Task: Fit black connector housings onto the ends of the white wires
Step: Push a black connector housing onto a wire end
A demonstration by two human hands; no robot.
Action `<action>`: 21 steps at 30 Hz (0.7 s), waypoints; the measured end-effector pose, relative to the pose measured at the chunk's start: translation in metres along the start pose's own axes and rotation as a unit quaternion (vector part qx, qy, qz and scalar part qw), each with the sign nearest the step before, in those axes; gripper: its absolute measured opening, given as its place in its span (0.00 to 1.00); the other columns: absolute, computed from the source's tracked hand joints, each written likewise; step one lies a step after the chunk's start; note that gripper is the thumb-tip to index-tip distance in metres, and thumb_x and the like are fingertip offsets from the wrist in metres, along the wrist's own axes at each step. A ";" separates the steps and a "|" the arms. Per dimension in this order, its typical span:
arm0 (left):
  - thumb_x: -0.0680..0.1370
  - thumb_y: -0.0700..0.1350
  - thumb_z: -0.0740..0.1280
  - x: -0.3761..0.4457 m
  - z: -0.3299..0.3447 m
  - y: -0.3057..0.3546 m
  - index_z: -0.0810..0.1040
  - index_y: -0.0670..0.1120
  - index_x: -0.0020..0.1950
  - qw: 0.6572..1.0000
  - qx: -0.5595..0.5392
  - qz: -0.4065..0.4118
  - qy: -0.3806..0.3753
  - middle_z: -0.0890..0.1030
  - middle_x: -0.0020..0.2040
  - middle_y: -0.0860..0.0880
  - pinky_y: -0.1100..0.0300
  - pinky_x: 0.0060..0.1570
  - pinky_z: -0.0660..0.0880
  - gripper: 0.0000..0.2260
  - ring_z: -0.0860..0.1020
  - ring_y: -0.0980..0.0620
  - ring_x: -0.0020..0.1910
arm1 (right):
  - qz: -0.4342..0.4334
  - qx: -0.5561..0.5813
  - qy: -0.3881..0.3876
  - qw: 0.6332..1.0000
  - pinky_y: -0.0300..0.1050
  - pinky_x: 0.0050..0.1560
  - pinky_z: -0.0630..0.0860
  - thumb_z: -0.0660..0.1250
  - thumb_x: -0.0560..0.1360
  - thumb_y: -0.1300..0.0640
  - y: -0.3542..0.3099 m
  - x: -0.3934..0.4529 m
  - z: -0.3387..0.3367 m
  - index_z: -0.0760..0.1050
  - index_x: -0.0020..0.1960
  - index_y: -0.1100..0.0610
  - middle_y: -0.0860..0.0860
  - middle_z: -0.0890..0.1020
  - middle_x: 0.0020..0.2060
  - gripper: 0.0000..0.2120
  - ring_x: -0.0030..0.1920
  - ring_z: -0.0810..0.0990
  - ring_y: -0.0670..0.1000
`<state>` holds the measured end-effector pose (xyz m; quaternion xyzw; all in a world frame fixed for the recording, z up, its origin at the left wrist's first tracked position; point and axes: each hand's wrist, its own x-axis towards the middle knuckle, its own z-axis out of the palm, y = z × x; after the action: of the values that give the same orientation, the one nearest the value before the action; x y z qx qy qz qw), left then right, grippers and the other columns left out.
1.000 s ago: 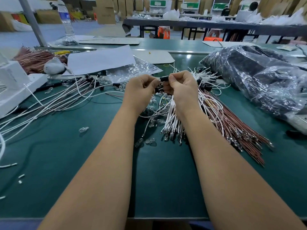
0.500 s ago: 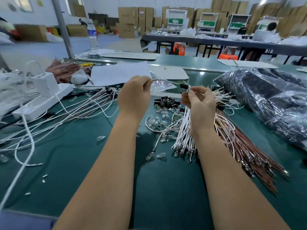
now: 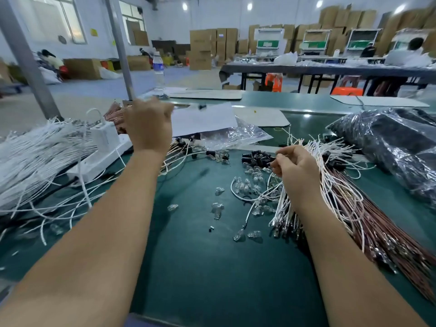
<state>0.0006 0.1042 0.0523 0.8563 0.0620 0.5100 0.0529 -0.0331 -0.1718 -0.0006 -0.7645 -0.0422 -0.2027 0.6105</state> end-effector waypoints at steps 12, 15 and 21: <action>0.78 0.39 0.58 -0.040 0.032 -0.031 0.78 0.49 0.64 0.963 0.055 -0.129 -0.232 0.76 0.63 0.43 0.47 0.60 0.65 0.18 0.69 0.39 0.64 | -0.046 -0.263 0.094 0.959 0.41 0.34 0.66 0.61 0.77 0.61 0.008 0.006 -0.006 0.76 0.46 0.56 0.51 0.79 0.41 0.05 0.39 0.74 0.51; 0.76 0.37 0.59 -0.032 0.028 -0.005 0.76 0.51 0.67 0.982 -0.044 -0.106 -0.147 0.76 0.67 0.49 0.45 0.64 0.61 0.21 0.67 0.42 0.67 | -0.007 -0.427 0.093 0.899 0.48 0.47 0.69 0.65 0.76 0.53 0.012 0.010 -0.012 0.75 0.54 0.61 0.59 0.75 0.53 0.12 0.53 0.72 0.58; 0.77 0.36 0.61 -0.052 0.035 0.087 0.77 0.47 0.64 0.915 -0.289 -0.014 -0.280 0.78 0.64 0.47 0.57 0.49 0.75 0.17 0.74 0.57 0.37 | 0.049 -0.499 0.039 0.864 0.48 0.41 0.69 0.62 0.73 0.61 0.011 0.006 -0.016 0.64 0.35 0.59 0.56 0.75 0.42 0.10 0.45 0.72 0.57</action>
<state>0.0109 0.0094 0.0039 0.9104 -0.0936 0.2440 0.3208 -0.0286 -0.1907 -0.0058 -0.9595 0.1260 -0.1965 0.1579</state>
